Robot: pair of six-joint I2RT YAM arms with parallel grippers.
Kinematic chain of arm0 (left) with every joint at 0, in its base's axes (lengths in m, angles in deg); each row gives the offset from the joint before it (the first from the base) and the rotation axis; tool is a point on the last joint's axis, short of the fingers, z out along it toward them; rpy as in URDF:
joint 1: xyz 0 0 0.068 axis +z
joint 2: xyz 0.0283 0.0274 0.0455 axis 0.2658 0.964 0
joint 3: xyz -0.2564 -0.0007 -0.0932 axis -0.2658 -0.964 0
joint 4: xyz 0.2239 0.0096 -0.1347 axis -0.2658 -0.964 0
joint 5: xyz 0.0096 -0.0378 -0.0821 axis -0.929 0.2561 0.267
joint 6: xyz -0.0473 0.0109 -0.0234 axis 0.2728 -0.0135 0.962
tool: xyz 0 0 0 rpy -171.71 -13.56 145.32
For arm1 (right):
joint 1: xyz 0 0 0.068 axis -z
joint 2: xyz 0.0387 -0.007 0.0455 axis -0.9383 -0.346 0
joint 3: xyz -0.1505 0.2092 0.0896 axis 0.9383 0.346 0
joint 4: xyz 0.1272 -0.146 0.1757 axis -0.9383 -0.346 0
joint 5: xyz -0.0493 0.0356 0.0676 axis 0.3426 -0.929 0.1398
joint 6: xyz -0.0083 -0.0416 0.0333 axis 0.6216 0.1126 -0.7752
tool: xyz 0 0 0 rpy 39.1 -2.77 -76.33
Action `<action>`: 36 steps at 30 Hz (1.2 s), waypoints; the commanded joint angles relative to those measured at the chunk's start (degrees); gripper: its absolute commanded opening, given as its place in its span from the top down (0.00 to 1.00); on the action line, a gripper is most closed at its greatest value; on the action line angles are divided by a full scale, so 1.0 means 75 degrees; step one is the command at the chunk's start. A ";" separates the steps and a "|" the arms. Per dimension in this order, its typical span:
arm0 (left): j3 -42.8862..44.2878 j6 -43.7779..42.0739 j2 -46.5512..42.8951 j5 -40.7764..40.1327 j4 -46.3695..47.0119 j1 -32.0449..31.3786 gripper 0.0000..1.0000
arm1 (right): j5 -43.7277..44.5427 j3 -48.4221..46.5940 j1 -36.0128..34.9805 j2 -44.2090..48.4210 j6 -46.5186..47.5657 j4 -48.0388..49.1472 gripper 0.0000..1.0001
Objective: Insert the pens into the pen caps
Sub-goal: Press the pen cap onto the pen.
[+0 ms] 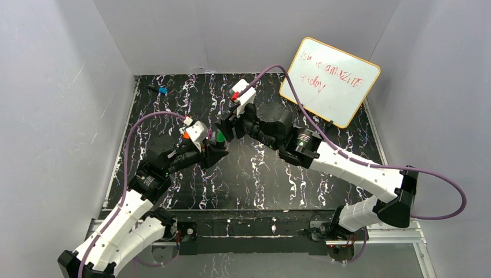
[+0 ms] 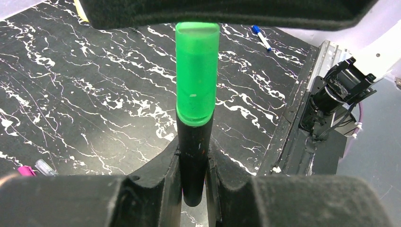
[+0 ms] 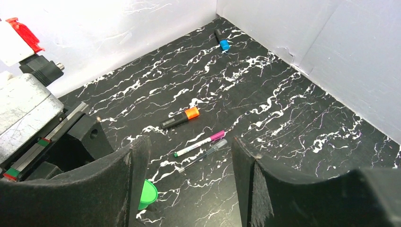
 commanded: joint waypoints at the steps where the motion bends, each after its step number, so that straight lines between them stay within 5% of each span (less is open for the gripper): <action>1: 0.0199 -0.0162 0.0086 -0.0026 0.0205 -0.0035 1.00 | -0.0140 0.0046 -0.0009 -0.0036 -0.0179 0.0187 0.29; 24: 0.0872 -0.0243 0.0015 -0.0501 0.0160 -0.0031 1.00 | -0.0606 0.0953 -0.0012 0.0315 -0.0669 -0.0007 0.29; 36: 0.0786 0.0030 -0.0215 -0.0480 0.0809 -0.0023 1.00 | -0.0776 0.1977 0.0011 0.0930 -0.1457 0.1484 0.28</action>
